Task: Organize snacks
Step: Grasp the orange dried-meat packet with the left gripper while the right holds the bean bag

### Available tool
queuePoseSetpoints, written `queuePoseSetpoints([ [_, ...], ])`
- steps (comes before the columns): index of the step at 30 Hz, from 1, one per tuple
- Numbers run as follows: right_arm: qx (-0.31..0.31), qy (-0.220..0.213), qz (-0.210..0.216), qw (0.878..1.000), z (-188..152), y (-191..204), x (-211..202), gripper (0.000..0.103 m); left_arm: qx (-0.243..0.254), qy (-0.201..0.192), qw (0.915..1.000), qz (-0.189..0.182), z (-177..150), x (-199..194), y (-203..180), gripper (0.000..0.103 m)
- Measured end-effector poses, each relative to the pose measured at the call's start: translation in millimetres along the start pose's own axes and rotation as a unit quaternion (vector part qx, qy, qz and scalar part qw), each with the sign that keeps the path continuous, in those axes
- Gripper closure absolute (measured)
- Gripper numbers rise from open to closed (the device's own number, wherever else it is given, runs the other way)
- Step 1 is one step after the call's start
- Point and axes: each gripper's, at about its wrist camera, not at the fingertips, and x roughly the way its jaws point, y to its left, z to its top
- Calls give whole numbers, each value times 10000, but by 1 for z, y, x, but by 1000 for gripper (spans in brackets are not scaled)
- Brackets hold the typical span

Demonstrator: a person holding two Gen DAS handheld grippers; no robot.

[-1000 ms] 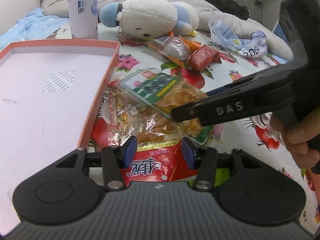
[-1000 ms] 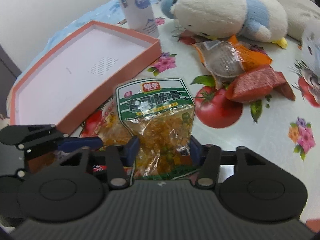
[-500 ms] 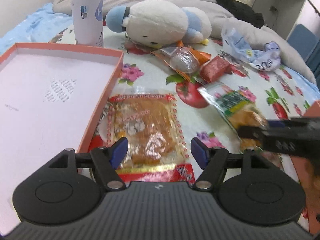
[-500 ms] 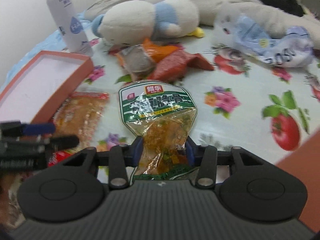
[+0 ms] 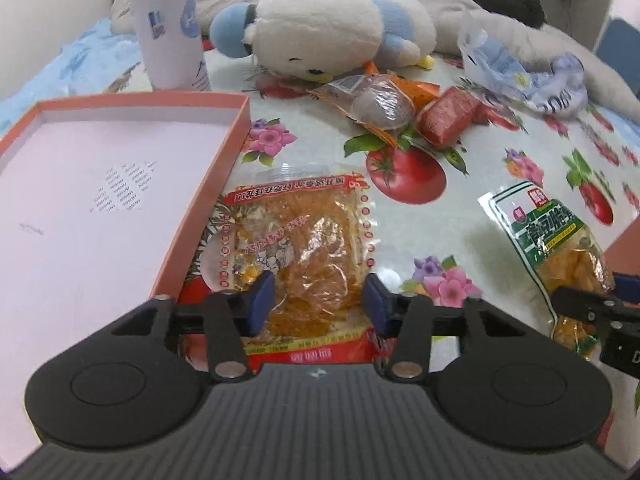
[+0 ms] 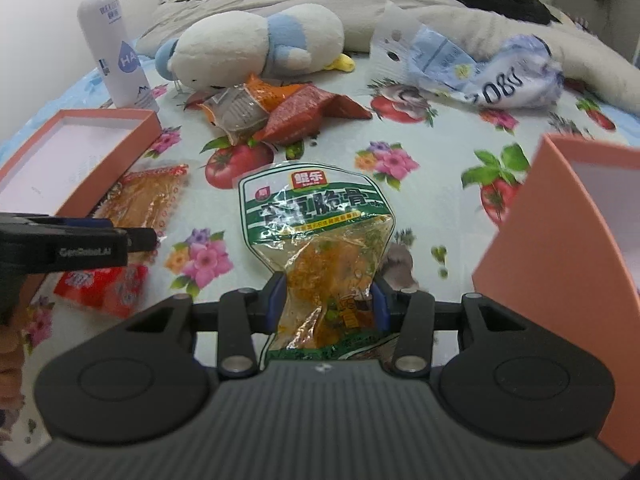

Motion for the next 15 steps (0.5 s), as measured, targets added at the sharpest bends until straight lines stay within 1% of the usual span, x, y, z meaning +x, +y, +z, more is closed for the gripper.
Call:
queuePoseSetpoints([
  [2,63,-43,11,10000,-5,1,-7,57,60,-21,10000,13,-2,-4,-4,61],
  [3,86,-73,32,9999,-7,2,-12,57,81,-39,10000,6,-4,-7,-6,63],
  [4,110,-106,28,9999,-9,3,-17,57,87,-53,9999,4,-5,-10,-7,68],
  [6,128,-145,-2,9998,-13,4,-25,57,47,-68,9999,-84,-11,-18,-8,70],
  [7,140,-155,0,9998,-15,4,-30,57,26,-76,9999,-120,-14,-22,-9,73],
  [8,156,-169,10,9997,-18,4,-35,57,-6,-81,9998,-169,-18,-27,-9,89],
  [11,203,-226,-27,9995,-25,2,-50,57,-68,-161,9994,-289,-28,-48,-13,95],
  [15,271,-312,-46,9991,-35,-1,-72,57,-182,-195,9985,-468,-42,-67,-13,98],
])
